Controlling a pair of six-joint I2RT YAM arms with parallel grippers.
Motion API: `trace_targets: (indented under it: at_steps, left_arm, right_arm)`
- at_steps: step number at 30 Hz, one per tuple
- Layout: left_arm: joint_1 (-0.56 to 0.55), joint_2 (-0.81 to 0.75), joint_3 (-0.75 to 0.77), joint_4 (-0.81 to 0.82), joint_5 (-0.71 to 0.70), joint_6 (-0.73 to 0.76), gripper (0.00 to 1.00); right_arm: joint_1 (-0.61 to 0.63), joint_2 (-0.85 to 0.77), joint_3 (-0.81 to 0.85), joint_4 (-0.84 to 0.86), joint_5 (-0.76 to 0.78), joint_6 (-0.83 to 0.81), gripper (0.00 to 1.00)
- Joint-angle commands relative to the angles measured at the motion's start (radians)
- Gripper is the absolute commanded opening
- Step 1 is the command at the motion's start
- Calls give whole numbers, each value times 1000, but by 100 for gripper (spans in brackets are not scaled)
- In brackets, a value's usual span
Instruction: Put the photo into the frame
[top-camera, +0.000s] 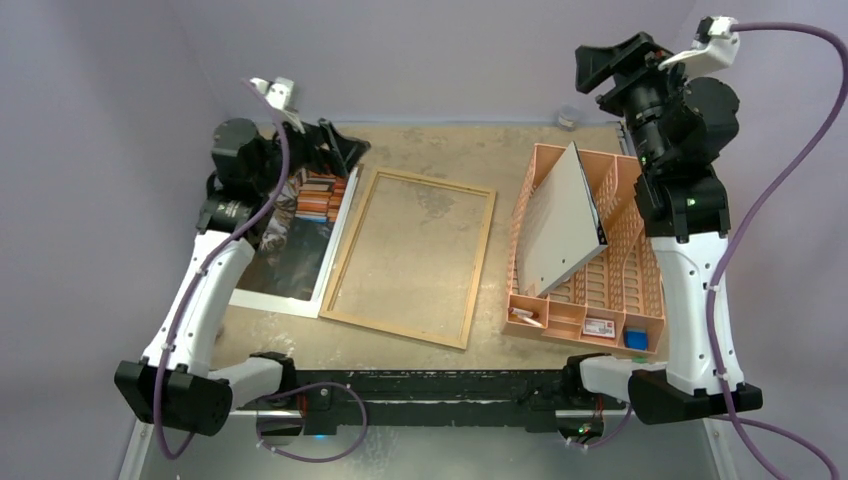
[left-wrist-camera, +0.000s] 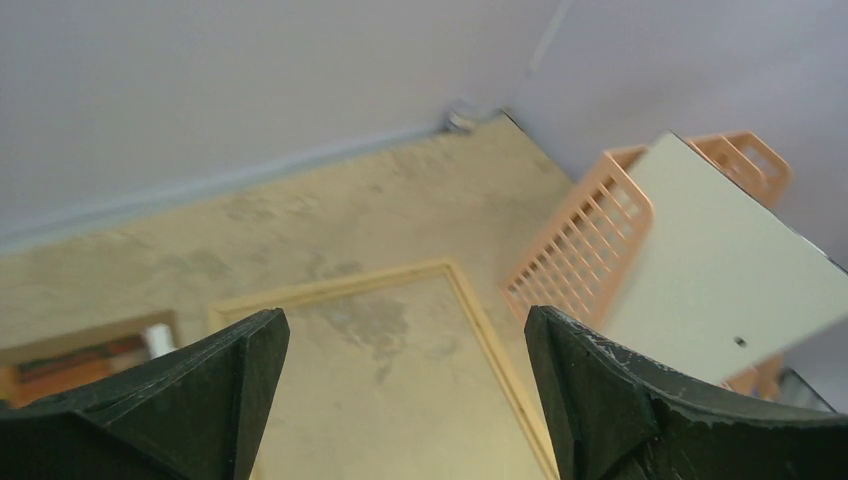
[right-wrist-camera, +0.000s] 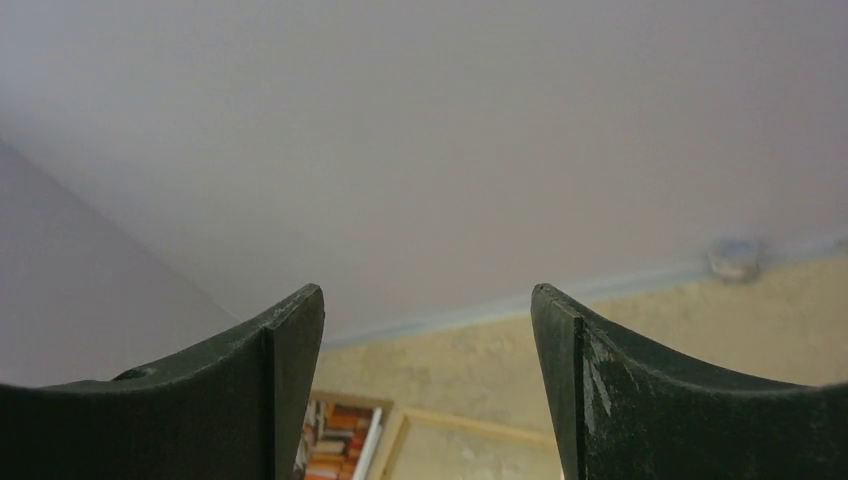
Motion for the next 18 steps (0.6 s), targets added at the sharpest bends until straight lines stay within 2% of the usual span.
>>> trace_targets:
  at_steps: [1,5,9,14,18]
  left_arm:
    - [-103,6,-93,95,128,-113,94]
    - [-241,16,-169,95,54,-122,94]
    - [-394,57,-223,84,-12,-120,94]
    - [-665,153,-254,55,-115,-74,94]
    - [-911,242,-259,-10,-304,-55,92]
  right_arm:
    - [-4,-13,-12,-249,68,-2,78]
    - [-4,-39,-82,-403,125,9,78]
    - [-4,-91,-135,-470,157,9,79]
    - [-3,-122,-153,-428,32,10,79]
    - [-4,-97,-124,-413,-58,57,79]
